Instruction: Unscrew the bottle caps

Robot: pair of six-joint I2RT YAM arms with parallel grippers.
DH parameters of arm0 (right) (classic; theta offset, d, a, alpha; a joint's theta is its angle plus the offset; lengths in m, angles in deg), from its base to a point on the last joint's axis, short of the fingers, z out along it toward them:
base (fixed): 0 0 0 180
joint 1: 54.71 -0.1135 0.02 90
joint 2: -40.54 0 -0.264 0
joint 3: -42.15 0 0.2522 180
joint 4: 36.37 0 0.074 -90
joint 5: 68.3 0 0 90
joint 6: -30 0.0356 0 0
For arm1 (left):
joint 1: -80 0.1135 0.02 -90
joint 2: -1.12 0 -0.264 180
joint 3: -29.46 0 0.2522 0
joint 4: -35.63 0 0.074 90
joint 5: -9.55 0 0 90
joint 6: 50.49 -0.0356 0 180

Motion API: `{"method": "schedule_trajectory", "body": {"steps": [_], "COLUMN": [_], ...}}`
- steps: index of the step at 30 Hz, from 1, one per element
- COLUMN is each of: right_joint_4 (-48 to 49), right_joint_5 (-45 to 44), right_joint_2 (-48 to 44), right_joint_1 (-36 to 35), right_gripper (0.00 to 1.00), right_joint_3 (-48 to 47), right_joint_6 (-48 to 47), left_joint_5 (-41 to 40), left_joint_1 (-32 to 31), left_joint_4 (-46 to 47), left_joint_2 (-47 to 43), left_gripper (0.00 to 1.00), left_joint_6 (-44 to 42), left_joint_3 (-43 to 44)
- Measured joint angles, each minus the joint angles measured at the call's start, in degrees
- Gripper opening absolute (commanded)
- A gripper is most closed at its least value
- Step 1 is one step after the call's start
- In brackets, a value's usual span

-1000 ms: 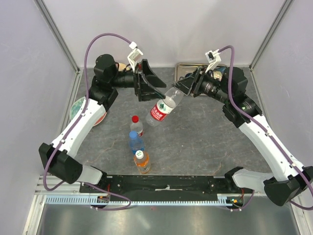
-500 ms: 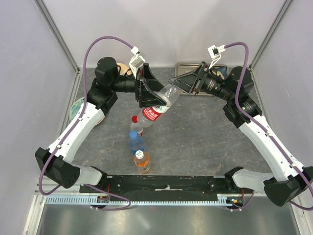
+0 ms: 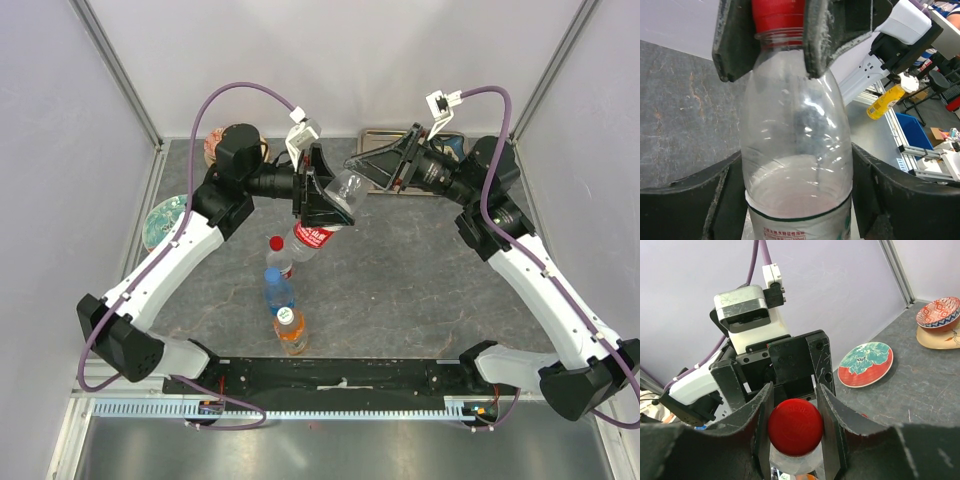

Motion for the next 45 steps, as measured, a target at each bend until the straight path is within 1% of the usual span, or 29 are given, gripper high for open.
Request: {"method": "schedule_trajectory", "body": {"steps": [2, 3, 5, 6, 7, 8, 9, 10, 11, 14, 17, 21, 22, 24, 28, 31, 34, 37, 41, 45], "right_joint_4": [0.0, 0.0, -0.2, -0.3, -0.5, -0.5, -0.7, -1.0, -1.4, -4.6, -9.4, -15.6, -16.5, -17.9, -20.1, -21.9, -23.6, -25.4, -27.1, -27.2], "right_joint_5": [-0.1, -0.1, -0.3, -0.4, -0.5, -0.7, -0.8, -1.1, -1.3, -4.0, -9.2, -19.2, -21.2, -25.9, -32.3, -35.6, -38.5, -41.0, -42.5, -42.9], "right_joint_2": [0.0, 0.0, 0.1, 0.1, 0.1, 0.1, 0.1, 0.1, 0.0, -0.4, -1.0, -4.3, -5.0, -6.8, -9.2, -8.7, -7.0, -4.7, -2.5, -0.7], "right_joint_1": [-0.2, -0.2, -0.2, -0.2, -0.2, -0.2, -0.2, -0.2, -0.2, -0.5, -0.8, -0.8, -1.0, -1.3, -2.2, -3.1, -4.8, -6.9, -9.1, -10.2], "right_gripper": [0.00, 0.00, 0.00, 0.02, 0.09, 0.33, 0.43, 0.49, 0.58, 0.64, 0.67, 0.69, 0.71, 0.73, 0.74, 0.75, 0.75, 0.75, 0.75, 0.75], "right_joint_3": [0.0, 0.1, 0.1, 0.2, 0.3, 0.4, 0.4, 0.4, 0.4, 0.0, -1.2, -4.0, -4.7, -6.2, -7.6, -8.9, -10.2, -10.8, -11.1, -11.3], "right_joint_6": [-0.3, -0.5, -0.9, -1.1, -1.2, -1.4, -1.6, -1.7, -2.1, -4.2, -6.8, -9.6, -9.7, -9.9, -10.1, -10.0, -9.8, -9.8, -9.8, -9.8], "left_joint_5": [-0.3, -0.4, -0.7, -0.8, -0.9, -1.0, -1.2, -1.4, -1.6, -3.5, -6.8, -15.9, -19.0, -25.0, -40.0, -50.4, -60.4, -68.3, -74.3, -77.0], "left_joint_1": [-0.1, -0.2, -0.3, -0.4, -0.4, -0.5, -0.5, -0.5, -0.5, -0.7, -1.0, -2.8, -3.9, -6.4, -13.0, -16.4, -18.7, -20.8, -23.3, -24.3], "left_joint_4": [0.0, -0.3, -0.5, -0.8, -1.1, -1.5, -1.6, -1.9, -2.2, -3.2, -3.8, -5.4, -5.7, -6.1, -5.9, -4.6, -3.1, -2.1, -0.6, 0.3], "left_joint_2": [0.2, 0.4, 0.5, 0.6, 0.6, 0.6, 0.6, 0.6, 0.6, 0.6, 0.4, -1.9, -2.7, -4.1, -6.0, -6.3, -6.4, -6.3, -6.3, -6.3], "left_gripper": [0.67, 0.61, 0.57, 0.56, 0.55, 0.55, 0.54, 0.54, 0.54, 0.54, 0.52, 0.50, 0.50, 0.50, 0.45, 0.40, 0.38, 0.38, 0.37, 0.36], "left_joint_6": [-0.2, -0.4, -0.7, -0.9, -1.2, -1.5, -1.7, -1.9, -2.2, -3.0, -4.3, -8.2, -9.5, -12.1, -17.6, -20.2, -21.9, -23.4, -25.3, -26.3], "left_joint_3": [0.0, 0.0, 0.0, 0.0, 0.0, 0.0, 0.0, 0.0, 0.0, 0.0, 0.0, -1.3, -1.8, -2.9, -4.5, -5.8, -7.2, -7.8, -7.9, -7.9]}}
